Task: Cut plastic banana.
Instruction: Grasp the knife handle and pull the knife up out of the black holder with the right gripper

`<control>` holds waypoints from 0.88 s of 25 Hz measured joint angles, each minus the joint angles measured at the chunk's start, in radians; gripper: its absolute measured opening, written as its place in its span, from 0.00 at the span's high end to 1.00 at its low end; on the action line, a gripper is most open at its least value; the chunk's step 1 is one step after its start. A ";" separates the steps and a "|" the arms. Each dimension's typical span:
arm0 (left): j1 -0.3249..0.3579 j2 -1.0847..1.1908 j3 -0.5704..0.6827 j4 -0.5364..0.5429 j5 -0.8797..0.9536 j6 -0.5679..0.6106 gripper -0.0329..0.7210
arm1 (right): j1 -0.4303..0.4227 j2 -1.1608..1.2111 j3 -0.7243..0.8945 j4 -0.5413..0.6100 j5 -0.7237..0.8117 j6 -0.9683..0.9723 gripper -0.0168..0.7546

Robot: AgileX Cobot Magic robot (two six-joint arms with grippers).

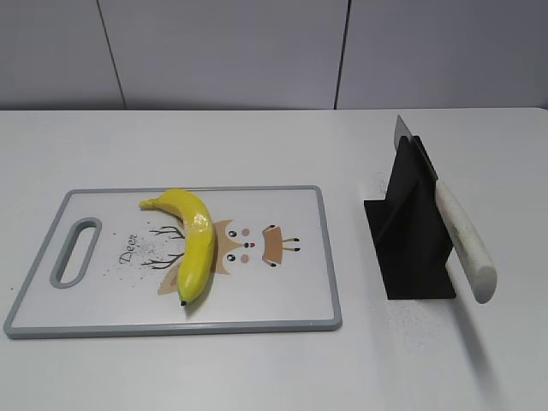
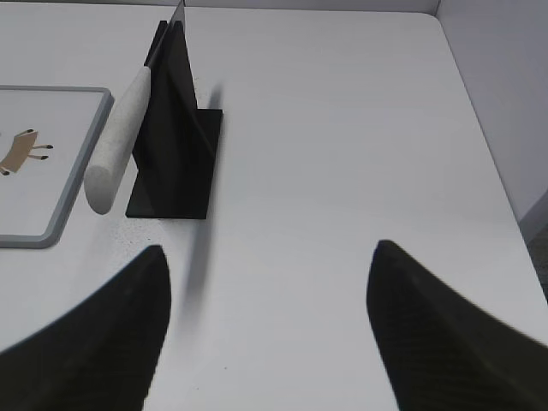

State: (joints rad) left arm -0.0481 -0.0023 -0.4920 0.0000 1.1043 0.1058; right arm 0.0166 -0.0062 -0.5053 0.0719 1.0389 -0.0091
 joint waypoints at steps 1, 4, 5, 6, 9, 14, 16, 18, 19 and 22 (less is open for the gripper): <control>0.000 0.000 0.000 0.000 0.000 0.000 0.21 | 0.000 0.000 0.000 0.000 0.000 0.000 0.28; 0.000 0.000 0.000 0.000 0.000 0.000 0.21 | 0.000 0.000 0.000 0.000 0.000 0.000 0.28; 0.000 0.000 0.000 0.000 0.000 0.000 0.21 | 0.000 0.000 0.000 0.000 0.000 0.000 0.28; 0.000 0.000 0.000 0.000 0.000 0.000 0.21 | 0.000 0.000 0.000 0.000 0.000 0.000 0.28; 0.000 0.000 0.000 0.000 0.000 0.000 0.21 | 0.000 0.000 0.000 0.000 0.000 0.000 0.28; 0.000 0.000 0.000 0.000 0.000 0.000 0.21 | 0.000 0.000 0.000 0.000 0.000 0.000 0.28; 0.000 0.000 0.000 0.000 0.000 0.000 0.21 | 0.000 0.000 0.000 0.000 0.000 0.000 0.28; 0.000 0.000 0.000 0.000 0.000 0.000 0.22 | 0.000 0.000 0.000 0.000 0.000 0.000 0.28; 0.000 0.000 0.000 0.000 0.000 0.000 0.22 | 0.000 0.000 0.000 0.000 0.000 0.000 0.28; 0.000 0.000 0.000 0.000 0.000 0.000 0.23 | 0.000 0.000 0.000 0.000 0.000 0.000 0.28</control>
State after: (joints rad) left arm -0.0481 -0.0023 -0.4920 0.0000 1.1043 0.1058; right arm 0.0166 -0.0062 -0.5053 0.0719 1.0389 -0.0091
